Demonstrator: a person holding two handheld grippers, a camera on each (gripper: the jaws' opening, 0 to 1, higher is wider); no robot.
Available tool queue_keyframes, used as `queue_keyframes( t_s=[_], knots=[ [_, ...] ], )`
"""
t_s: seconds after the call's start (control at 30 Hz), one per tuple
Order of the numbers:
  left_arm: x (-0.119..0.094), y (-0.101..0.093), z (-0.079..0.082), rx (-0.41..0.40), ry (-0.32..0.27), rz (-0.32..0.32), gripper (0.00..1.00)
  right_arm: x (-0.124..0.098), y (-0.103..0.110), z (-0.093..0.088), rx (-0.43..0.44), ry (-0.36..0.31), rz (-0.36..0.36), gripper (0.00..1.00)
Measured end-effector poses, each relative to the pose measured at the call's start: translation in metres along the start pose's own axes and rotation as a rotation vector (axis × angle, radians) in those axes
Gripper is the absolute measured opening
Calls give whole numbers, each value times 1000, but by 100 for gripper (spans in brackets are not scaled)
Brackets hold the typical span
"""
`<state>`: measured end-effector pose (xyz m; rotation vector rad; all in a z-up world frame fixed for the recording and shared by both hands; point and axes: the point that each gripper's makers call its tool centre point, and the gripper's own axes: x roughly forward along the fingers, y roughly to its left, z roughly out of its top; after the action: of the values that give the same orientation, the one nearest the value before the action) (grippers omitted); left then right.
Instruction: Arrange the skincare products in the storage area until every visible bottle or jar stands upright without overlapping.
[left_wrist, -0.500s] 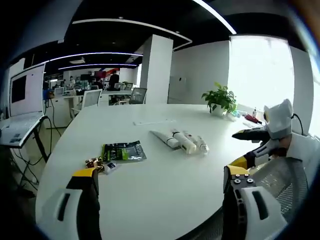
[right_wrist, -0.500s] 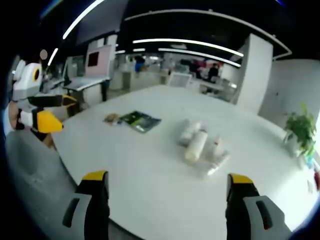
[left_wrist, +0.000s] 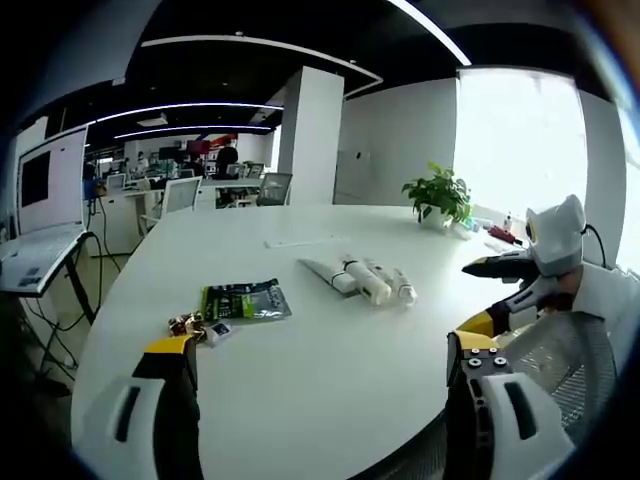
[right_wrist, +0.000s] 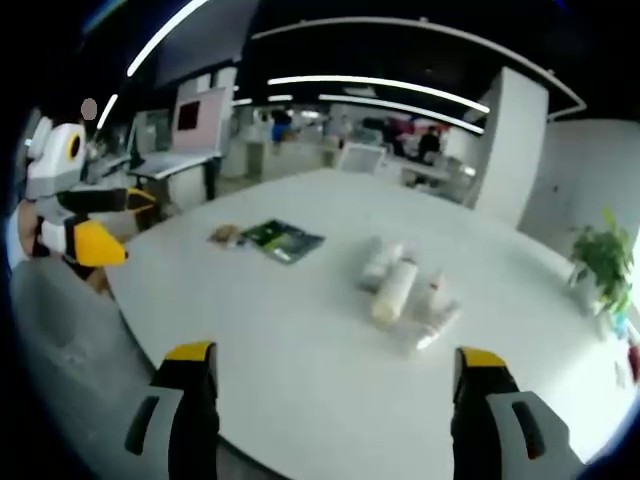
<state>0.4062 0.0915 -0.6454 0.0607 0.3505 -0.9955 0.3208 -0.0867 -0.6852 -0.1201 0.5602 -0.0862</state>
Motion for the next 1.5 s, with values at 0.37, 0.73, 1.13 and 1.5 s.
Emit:
queue_keyframes(
  t_s=[0.37,0.73,1.13,1.5],
  knots=[
    [-1,1,2,-11,-13,5,99,-1,0,2,-7,-6,-3,100],
    [-1,-5,3,1,-14,-22,99,0,2,2,-18,-3,6,100],
    [0,-6,2,-2,-6,-30,99,0,4,3,-24,-2,12,100],
    [0,-3,2,-17,2,-33,99,-3,5,9,8,-24,19,100]
  ],
)
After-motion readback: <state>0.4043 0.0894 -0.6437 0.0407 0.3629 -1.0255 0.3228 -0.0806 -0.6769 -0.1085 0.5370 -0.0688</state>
